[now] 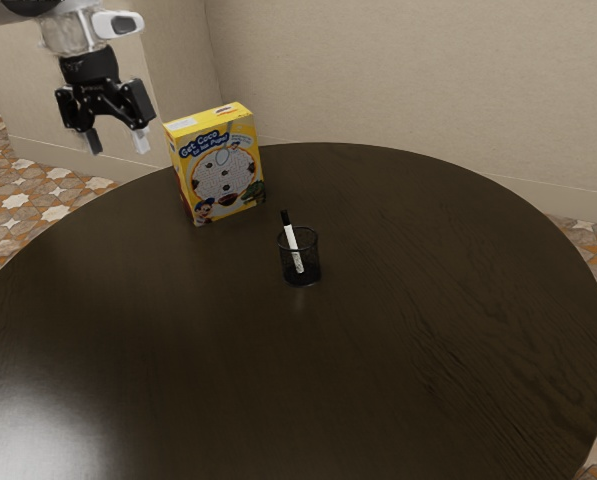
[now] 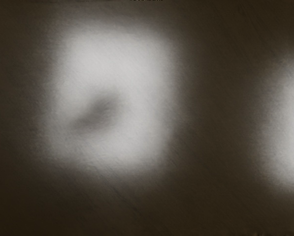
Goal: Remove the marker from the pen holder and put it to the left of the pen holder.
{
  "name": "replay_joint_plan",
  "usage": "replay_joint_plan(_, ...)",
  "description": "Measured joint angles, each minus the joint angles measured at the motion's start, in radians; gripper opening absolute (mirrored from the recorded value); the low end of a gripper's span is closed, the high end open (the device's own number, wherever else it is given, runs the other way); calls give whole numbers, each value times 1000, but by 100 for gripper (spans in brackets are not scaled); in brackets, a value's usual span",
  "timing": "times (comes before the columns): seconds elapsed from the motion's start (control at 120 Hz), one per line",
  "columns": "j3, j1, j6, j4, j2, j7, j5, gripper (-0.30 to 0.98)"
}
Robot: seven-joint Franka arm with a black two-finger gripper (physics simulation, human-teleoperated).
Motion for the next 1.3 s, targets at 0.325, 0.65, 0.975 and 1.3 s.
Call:
replay_joint_plan(0.325,46,-206,214,9,274,2,45,69)
replay_joint_plan(0.65,131,-316,539,-7,447,-22,9,69)
replay_joint_plan(0.975,129,-296,852,116,609,-14,0,69)
replay_joint_plan(1.3,126,-269,930,187,706,0,-87,58)
